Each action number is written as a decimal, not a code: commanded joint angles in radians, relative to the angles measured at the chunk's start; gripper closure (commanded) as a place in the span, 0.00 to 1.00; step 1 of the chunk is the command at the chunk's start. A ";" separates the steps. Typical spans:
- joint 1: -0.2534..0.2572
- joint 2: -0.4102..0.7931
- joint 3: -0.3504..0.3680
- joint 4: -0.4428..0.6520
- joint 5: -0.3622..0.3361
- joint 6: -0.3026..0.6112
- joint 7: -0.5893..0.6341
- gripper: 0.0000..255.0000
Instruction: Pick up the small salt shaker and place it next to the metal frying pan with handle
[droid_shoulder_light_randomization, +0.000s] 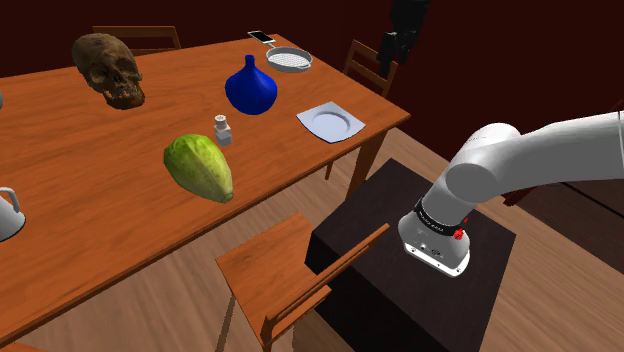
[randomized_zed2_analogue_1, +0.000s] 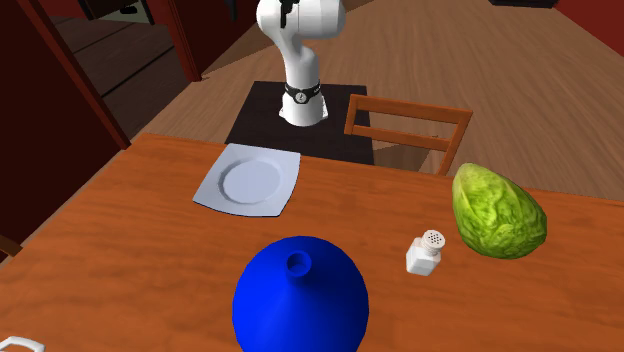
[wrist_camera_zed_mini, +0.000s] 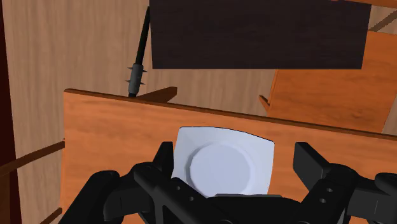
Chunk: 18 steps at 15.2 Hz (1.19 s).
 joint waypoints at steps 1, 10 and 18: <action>0.000 0.000 0.000 0.000 0.000 0.000 0.000 0.00; 0.044 0.240 0.142 0.064 0.081 0.169 0.196 0.00; 0.065 0.506 0.252 0.211 0.085 0.283 0.367 0.00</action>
